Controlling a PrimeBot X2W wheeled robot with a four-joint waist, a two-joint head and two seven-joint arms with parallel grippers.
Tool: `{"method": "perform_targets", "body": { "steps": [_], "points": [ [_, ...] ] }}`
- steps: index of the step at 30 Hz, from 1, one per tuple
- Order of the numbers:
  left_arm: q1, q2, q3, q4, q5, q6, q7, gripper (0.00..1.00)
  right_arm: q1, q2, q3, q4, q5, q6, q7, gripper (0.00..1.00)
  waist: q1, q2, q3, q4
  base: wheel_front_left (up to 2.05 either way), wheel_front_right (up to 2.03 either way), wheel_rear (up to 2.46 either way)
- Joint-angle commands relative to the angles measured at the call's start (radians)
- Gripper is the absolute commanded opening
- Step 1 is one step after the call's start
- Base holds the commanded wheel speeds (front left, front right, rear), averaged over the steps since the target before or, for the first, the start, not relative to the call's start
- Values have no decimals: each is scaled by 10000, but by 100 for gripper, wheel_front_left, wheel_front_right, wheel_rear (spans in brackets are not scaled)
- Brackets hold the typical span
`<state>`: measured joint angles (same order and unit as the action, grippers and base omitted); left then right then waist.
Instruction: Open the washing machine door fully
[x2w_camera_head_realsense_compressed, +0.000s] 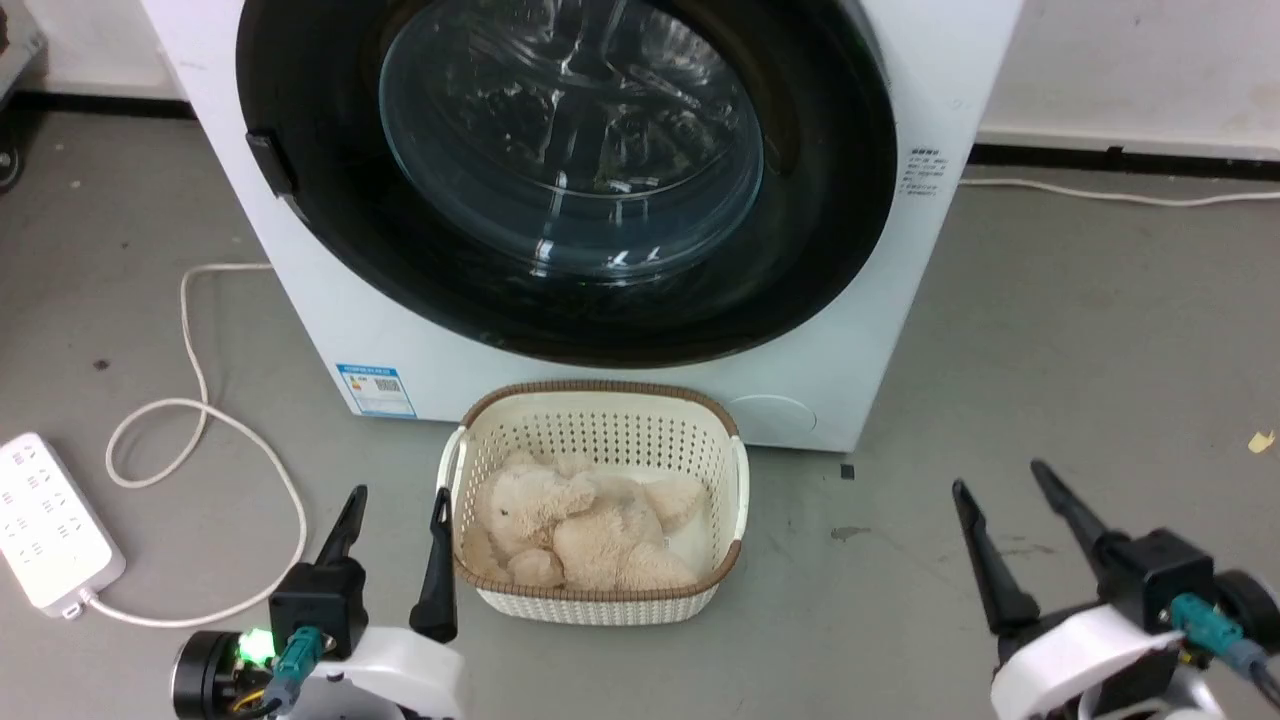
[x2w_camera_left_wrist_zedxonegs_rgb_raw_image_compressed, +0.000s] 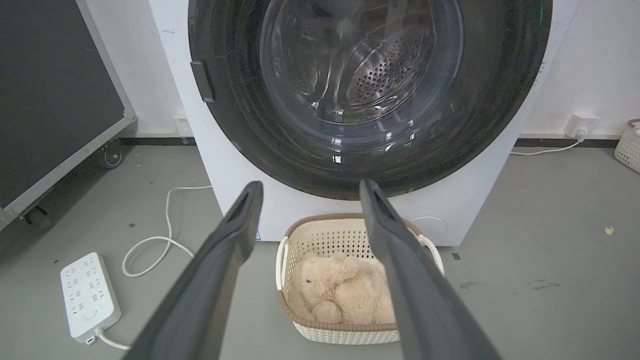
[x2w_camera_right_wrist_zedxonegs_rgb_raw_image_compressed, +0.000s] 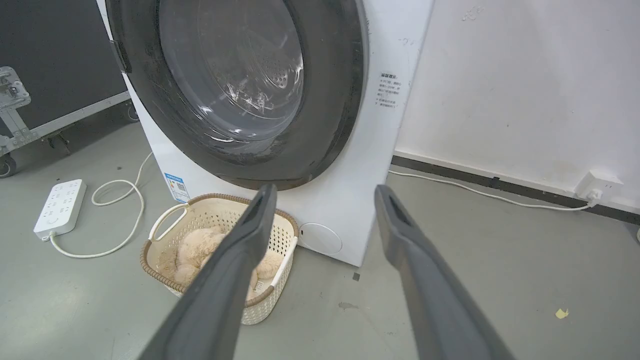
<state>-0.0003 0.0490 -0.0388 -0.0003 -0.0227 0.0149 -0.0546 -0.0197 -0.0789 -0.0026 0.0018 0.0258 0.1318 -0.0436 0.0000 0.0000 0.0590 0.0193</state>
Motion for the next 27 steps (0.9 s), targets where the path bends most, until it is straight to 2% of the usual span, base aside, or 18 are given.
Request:
{"method": "perform_targets", "body": {
  "steps": [1,8,9,10,11,20,27],
  "points": [
    [-194,3,-49,-76,-77,50,-116,100,-265,-140,-20,-75,114,-3,-60,100,0,0,122,44,0,0,0],
    [-372,4,-139,-133,-164,118,-242,100,-819,-420,-11,-216,369,-3,35,100,0,0,464,128,0,0,0],
    [-428,4,-178,-152,-186,143,-283,100,-1032,-528,6,-246,467,-4,81,27,0,0,578,158,0,0,0],
    [-428,4,-178,-152,-186,143,-283,100,-1032,-528,6,-246,467,-4,81,27,0,0,578,158,0,0,0],
    [-456,4,-197,-159,-195,154,-304,100,-1142,-532,-15,-250,590,-4,119,0,0,0,632,171,0,0,0],
    [-658,5,-289,-229,-254,256,-493,100,-2356,-505,-554,-217,1793,-4,719,0,0,0,1058,269,0,0,0],
    [-799,5,-362,-296,-328,328,-638,100,-3466,-491,-1251,296,2984,-5,1524,0,0,0,1429,403,0,0,0]
  ]
}}
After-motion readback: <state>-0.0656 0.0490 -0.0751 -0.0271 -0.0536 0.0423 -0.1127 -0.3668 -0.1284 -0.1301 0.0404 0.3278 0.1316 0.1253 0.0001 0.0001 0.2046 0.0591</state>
